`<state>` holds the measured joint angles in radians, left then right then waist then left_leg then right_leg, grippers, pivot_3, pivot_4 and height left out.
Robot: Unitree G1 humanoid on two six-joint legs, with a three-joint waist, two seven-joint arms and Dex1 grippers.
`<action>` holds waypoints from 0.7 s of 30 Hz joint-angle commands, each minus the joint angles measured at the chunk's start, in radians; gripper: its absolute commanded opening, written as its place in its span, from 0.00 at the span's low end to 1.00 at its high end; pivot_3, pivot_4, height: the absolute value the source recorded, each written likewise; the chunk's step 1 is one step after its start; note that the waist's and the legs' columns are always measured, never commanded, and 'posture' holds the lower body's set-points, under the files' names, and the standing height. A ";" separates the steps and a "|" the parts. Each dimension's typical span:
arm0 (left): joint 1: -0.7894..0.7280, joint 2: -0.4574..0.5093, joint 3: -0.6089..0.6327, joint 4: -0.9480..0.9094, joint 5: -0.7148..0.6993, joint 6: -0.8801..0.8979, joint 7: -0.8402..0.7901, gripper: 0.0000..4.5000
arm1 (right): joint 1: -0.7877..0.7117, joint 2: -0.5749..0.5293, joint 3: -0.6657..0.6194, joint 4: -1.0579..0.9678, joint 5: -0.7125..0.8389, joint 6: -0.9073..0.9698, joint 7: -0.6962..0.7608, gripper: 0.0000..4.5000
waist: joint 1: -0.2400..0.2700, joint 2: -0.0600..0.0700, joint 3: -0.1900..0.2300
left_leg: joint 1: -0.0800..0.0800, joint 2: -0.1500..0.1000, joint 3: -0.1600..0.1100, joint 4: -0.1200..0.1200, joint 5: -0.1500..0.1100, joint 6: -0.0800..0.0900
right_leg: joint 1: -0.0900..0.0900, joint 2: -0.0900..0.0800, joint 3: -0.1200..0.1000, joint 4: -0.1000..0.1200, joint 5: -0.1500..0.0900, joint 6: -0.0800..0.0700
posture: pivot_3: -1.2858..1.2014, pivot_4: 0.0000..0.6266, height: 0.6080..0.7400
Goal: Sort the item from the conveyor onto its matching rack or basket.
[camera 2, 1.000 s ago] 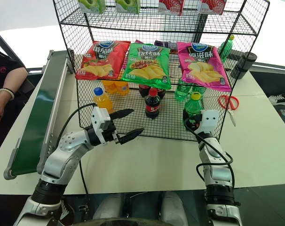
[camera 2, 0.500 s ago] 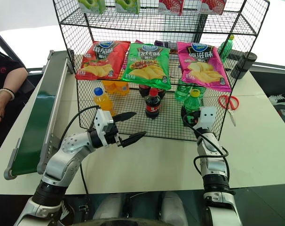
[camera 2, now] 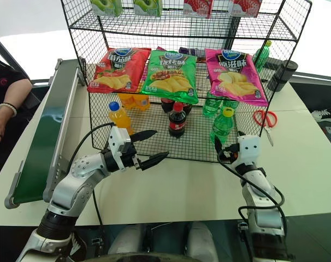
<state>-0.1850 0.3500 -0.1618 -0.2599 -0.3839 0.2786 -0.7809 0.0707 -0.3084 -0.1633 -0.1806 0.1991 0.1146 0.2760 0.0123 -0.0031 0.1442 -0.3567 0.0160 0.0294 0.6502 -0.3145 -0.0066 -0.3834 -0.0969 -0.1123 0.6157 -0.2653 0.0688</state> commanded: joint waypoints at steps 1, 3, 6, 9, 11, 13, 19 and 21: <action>-0.001 0.032 0.053 -0.016 -0.013 0.008 0.007 1.00 | 0.060 -0.051 -0.003 -0.191 0.012 0.045 0.041 0.99 | 0.000 0.001 0.000 | 0.000 0.000 0.000 0.000 0.000 0.000 | 0.000 0.000 0.000 0.000 0.000 0.000 | 0.52 0.24 0.92; -0.001 0.055 0.084 -0.014 -0.022 0.031 0.013 1.00 | 0.104 -0.081 -0.014 -0.269 0.043 0.069 0.077 0.99 | 0.000 0.001 0.000 | 0.000 0.000 0.000 0.000 0.000 0.000 | 0.000 0.001 0.000 0.000 0.000 0.000 | 0.52 0.24 0.92; 0.021 0.127 0.135 -0.014 -0.023 0.064 -0.001 1.00 | 0.191 -0.156 -0.060 -0.369 0.106 0.093 0.175 0.99 | 0.001 0.001 0.000 | 0.000 0.000 0.000 0.000 0.000 0.000 | 0.000 0.001 0.000 0.000 0.000 0.000 | 0.52 0.24 0.92; 0.058 0.204 0.182 -0.008 -0.020 0.068 -0.028 1.00 | 0.263 -0.229 -0.145 -0.410 0.184 0.110 0.267 0.99 | 0.002 0.000 0.000 | 0.000 0.000 0.000 0.000 -0.001 0.001 | 0.000 0.001 0.000 -0.001 0.000 0.000 | 0.52 0.24 0.92; 0.074 0.230 0.200 -0.004 -0.032 0.063 -0.042 1.00 | 0.279 -0.251 -0.187 -0.405 0.222 0.121 0.289 0.99 | 0.003 0.000 0.000 | 0.000 0.000 0.000 0.000 -0.001 0.002 | 0.000 0.001 0.000 -0.001 0.000 0.000 | 0.52 0.24 0.92; 0.091 0.253 0.221 0.006 -0.037 0.061 -0.057 1.00 | 0.294 -0.268 -0.230 -0.390 0.251 0.128 0.319 0.99 | 0.004 0.000 0.000 | 0.000 0.000 0.000 0.001 -0.001 0.002 | 0.001 0.000 0.000 -0.001 0.000 0.000 | 0.52 0.24 0.92; 0.132 0.283 0.246 0.028 -0.029 0.032 -0.083 1.00 | 0.310 -0.296 -0.270 -0.359 0.275 0.137 0.379 0.99 | 0.003 0.000 0.000 | 0.000 0.000 0.000 0.000 -0.001 0.002 | 0.001 0.000 0.000 -0.001 0.000 0.000 | 0.52 0.24 0.92; 0.142 0.280 0.251 0.027 -0.029 0.025 -0.084 1.00 | 0.297 -0.299 -0.268 -0.360 0.274 0.146 0.377 0.99 | 0.003 0.000 0.000 | 0.000 0.000 0.000 0.000 -0.001 0.002 | 0.001 0.000 0.000 -0.001 0.000 0.000 | 0.52 0.24 0.92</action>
